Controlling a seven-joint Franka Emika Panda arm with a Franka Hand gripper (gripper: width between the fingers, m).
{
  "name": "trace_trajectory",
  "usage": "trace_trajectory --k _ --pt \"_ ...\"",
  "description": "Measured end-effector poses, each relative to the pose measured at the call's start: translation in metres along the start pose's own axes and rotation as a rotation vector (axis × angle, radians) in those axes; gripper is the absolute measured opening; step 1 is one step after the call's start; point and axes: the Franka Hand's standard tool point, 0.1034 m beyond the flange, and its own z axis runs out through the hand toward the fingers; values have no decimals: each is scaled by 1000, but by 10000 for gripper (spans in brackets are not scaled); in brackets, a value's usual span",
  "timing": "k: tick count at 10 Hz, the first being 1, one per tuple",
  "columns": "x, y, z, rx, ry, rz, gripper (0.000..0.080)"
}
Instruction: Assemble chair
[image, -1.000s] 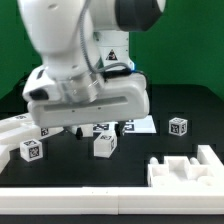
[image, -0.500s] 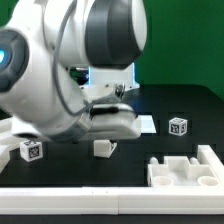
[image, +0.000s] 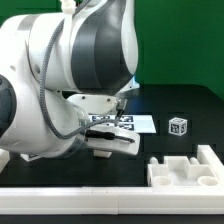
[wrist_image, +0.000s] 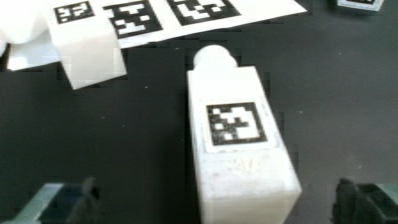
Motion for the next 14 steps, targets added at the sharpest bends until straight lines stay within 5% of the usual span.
trace_trajectory --k 2,4,5,6,7,8,10,12,14 --pt "2 -2 20 0 -23 39 648" --pt "2 -1 21 -3 -24 41 620" --pt "2 -1 21 -2 -24 42 428" --pt "2 -1 21 -2 -24 42 428" --pt "3 -1 20 -2 -21 41 284" --pt "-1 -5 15 -6 -15 34 284" --pt "-22 -21 -13 -16 -20 13 284" --pt "-42 -39 -58 11 157 -14 284" --pt "-54 -50 -80 40 346 -29 285"
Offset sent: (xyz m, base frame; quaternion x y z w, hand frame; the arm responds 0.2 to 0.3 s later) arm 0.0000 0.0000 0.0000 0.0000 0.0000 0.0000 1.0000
